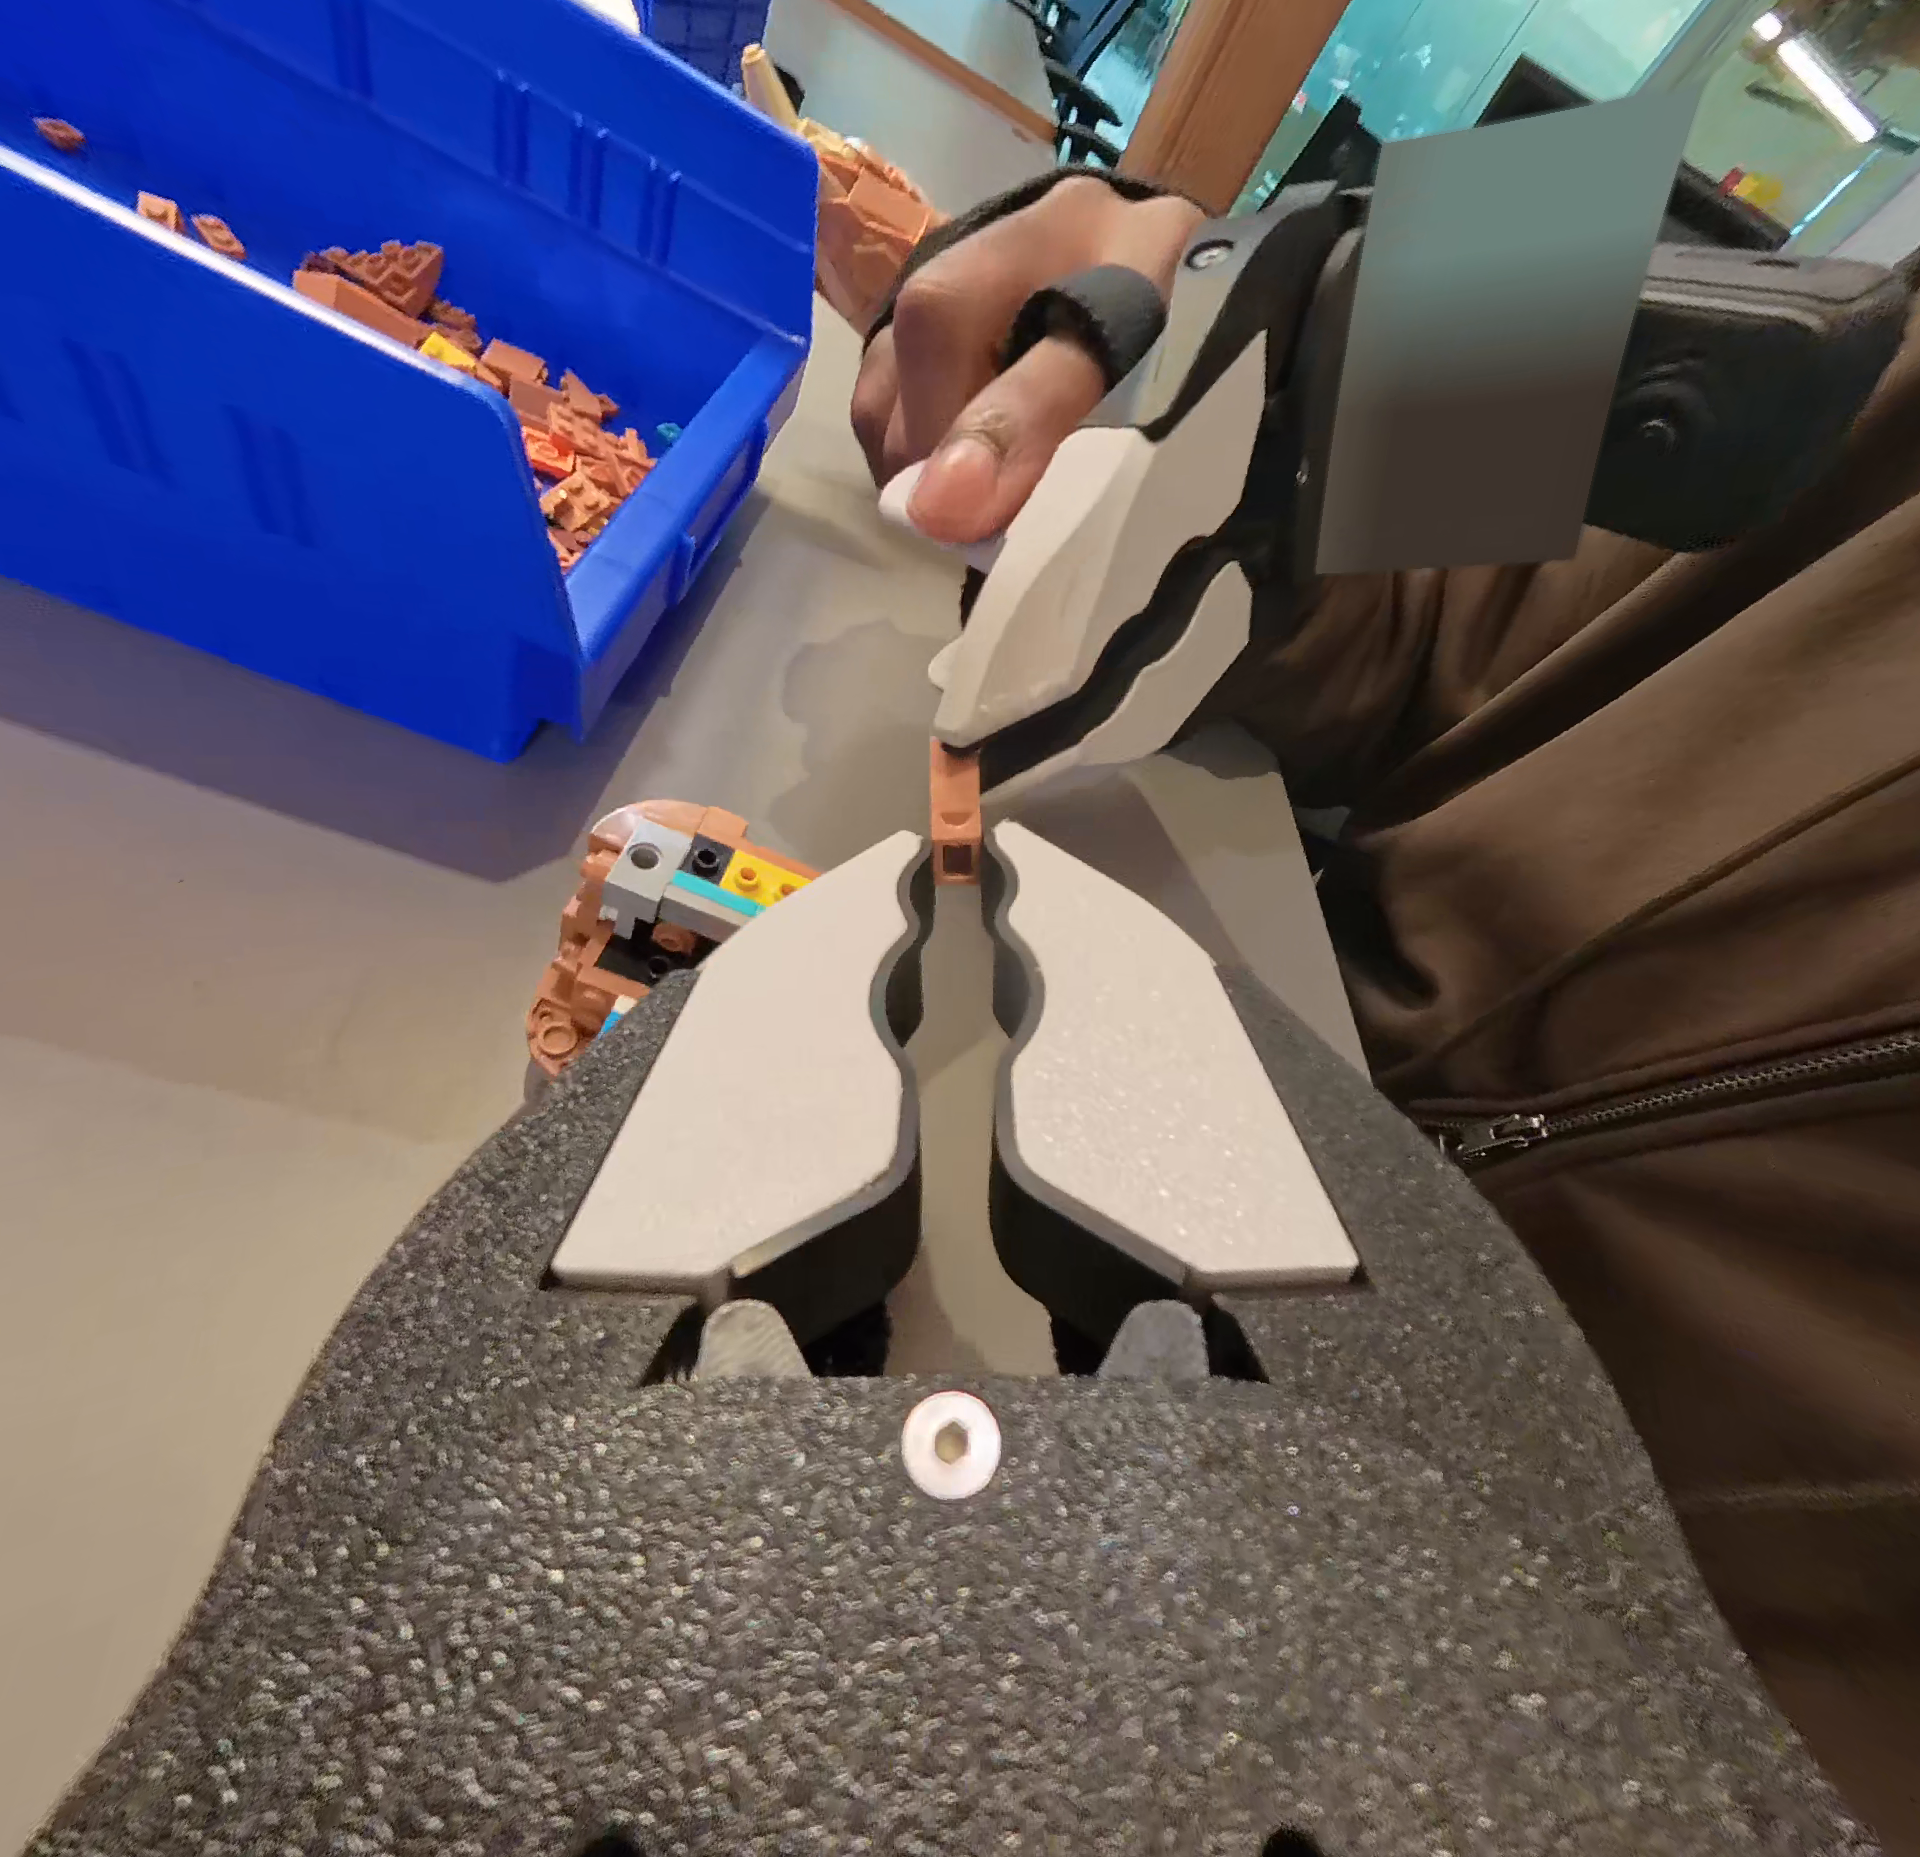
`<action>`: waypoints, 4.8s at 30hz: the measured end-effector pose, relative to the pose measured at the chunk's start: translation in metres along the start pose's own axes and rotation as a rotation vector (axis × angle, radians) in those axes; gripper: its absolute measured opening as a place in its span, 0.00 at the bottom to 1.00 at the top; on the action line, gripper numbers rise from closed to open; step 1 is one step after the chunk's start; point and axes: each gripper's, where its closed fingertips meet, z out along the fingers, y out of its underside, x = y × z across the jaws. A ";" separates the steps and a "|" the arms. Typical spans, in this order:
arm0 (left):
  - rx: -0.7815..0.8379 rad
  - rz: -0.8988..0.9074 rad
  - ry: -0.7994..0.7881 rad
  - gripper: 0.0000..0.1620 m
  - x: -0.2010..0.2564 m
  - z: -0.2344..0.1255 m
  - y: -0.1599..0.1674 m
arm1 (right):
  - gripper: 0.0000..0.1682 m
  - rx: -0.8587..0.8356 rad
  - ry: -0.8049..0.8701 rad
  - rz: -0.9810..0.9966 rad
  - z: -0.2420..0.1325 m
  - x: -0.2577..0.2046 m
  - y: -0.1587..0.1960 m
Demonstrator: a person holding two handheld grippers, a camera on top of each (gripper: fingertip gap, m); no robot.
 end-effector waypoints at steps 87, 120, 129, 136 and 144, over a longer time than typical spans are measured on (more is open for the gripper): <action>-0.326 0.285 -0.392 0.31 -0.052 -0.004 0.041 | 0.10 -0.298 -0.188 0.572 0.013 -0.028 0.065; -0.254 0.519 -0.141 0.21 -0.007 0.013 0.039 | 0.23 0.009 -0.446 0.672 0.010 -0.052 0.015; -0.274 0.593 -0.245 0.17 -0.020 -0.001 0.034 | 0.19 -0.027 -0.358 0.648 0.014 -0.043 0.025; -0.264 0.632 -0.103 0.14 0.000 0.002 0.040 | 0.22 0.077 -0.424 0.578 0.007 -0.052 0.008; -0.242 0.568 -0.114 0.13 -0.007 0.000 0.038 | 0.18 0.049 -0.383 0.573 0.011 -0.050 0.010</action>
